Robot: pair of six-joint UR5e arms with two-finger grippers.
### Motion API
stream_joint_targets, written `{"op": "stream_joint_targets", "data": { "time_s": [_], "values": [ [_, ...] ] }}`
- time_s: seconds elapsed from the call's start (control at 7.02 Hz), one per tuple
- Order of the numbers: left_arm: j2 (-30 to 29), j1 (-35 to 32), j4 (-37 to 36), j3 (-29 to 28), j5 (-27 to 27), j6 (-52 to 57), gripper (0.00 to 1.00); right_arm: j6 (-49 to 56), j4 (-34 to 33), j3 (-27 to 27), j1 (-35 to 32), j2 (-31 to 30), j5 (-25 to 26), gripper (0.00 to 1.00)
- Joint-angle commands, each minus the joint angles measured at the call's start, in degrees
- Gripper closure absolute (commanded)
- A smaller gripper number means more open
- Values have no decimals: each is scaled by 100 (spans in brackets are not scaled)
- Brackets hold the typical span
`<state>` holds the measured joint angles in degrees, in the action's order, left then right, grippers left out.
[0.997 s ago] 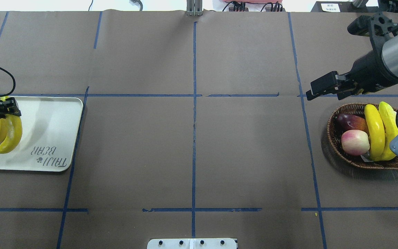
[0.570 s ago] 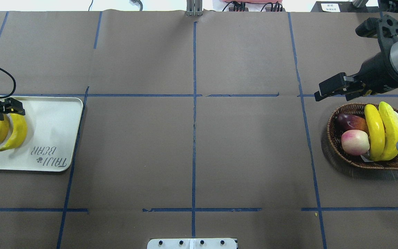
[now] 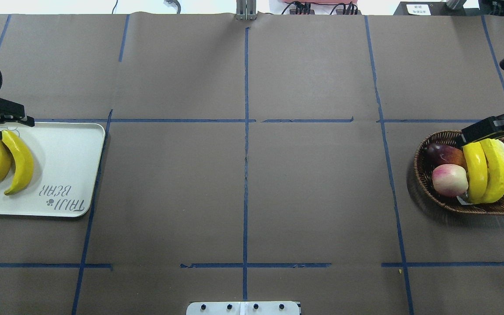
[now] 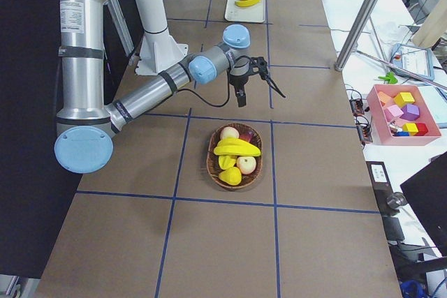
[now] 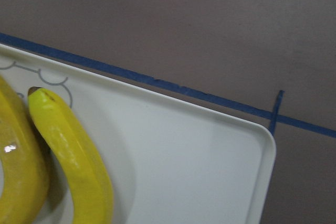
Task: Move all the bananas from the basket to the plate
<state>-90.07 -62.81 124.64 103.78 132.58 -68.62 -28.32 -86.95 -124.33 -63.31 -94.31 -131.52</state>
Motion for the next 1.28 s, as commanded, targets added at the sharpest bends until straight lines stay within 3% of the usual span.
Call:
{"op": "stream_joint_targets", "data": {
  "time_s": [0.0,0.28,0.57,1.14],
  "values": [
    [-221,23,-1,186,23,-643,0,73,849,40,-365,-1092,-119,0],
    [-283,32,-1,186,31,-688,0,-634,2315,635,-691,-1676,-190,0],
    [-397,58,-10,169,23,-845,0,-2417,4955,1765,-683,-1740,-207,1],
    [-486,67,-10,151,14,-855,0,-2635,5100,2166,211,-1713,55,1]
  ]
}}
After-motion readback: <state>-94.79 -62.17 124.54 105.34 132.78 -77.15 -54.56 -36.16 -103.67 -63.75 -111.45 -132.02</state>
